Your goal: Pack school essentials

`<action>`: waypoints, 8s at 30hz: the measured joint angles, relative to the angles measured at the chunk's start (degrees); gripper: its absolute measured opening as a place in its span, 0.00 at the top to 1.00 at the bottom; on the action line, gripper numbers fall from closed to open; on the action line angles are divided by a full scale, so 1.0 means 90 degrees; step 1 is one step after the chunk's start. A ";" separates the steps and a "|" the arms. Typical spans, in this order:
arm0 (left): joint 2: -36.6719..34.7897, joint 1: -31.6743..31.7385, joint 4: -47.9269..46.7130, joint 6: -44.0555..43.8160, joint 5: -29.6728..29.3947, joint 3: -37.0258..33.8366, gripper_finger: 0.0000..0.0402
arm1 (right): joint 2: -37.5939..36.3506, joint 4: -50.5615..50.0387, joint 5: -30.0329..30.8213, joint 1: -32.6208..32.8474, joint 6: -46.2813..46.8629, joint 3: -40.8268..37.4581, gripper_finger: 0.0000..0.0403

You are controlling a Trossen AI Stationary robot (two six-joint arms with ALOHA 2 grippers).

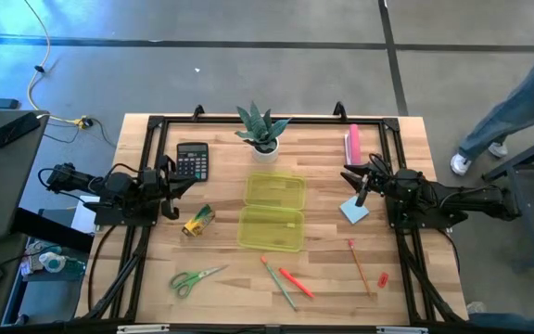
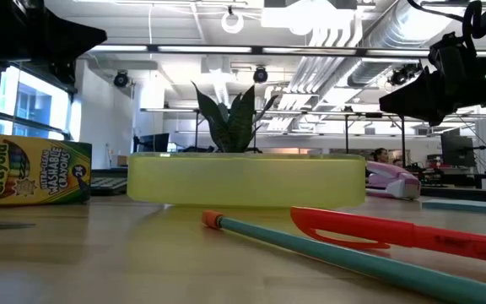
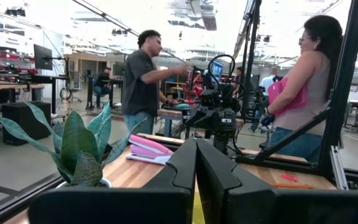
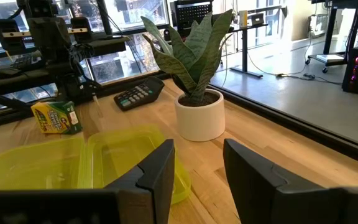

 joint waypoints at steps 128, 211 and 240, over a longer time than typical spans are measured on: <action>0.0002 -0.0013 -0.0196 -0.0508 -0.0335 0.0000 1.00 | 0.8665 -0.5026 -0.2266 0.3951 0.7727 0.4513 0.66; 0.0002 -0.0010 -0.0381 -0.0508 -0.0146 0.0000 1.00 | 1.0377 -0.1564 -0.1772 0.1489 0.1081 0.7859 0.86; 0.0113 -0.0011 -0.0642 -0.0241 -0.0121 0.0000 0.88 | 0.9202 -0.2686 -0.0979 0.1545 0.0599 0.7859 0.74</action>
